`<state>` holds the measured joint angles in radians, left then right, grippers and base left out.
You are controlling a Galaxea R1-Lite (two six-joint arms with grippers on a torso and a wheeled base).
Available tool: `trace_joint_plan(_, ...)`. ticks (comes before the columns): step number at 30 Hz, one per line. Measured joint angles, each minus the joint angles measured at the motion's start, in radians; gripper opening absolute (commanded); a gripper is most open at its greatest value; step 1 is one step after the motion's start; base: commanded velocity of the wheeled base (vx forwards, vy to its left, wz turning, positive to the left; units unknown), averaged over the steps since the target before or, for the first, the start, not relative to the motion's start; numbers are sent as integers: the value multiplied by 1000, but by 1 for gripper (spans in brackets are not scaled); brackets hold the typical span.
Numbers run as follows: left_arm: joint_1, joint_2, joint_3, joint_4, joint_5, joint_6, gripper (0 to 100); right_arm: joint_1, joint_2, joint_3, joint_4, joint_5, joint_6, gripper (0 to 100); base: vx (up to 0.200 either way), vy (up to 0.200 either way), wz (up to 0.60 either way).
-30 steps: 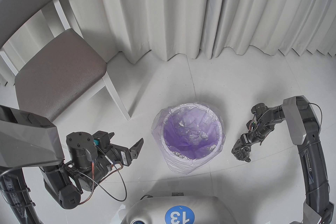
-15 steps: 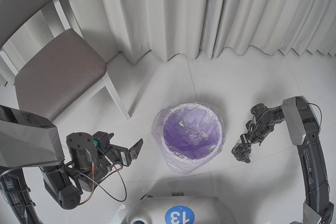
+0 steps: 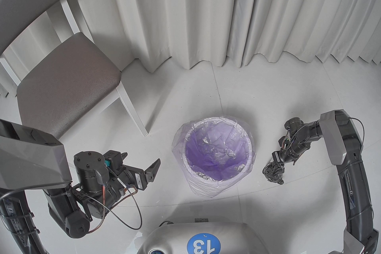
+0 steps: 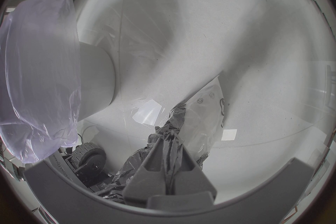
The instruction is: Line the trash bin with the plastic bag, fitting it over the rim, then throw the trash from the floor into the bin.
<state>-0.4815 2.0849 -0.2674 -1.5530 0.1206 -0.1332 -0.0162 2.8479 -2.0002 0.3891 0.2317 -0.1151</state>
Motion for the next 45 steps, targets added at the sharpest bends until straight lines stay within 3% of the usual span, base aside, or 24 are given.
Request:
trace_joint_plan(16,1,-47,44,0,23,-7,100,-12,-89,99,-70,91,67,0,0,0,0)
trace_joint_plan(22,-1,-74,64,0,25,-24,100,-20,-139,206,-203,102,67,0,0,0,0)
trace_joint_plan(28,4,-117,117,0,26,-87,100,-35,-164,241,-232,104,68,0,0,0,0)
trace_joint_plan(45,-14,-165,148,0,44,-148,100,-54,-248,363,-320,126,56,0,0,0,0)
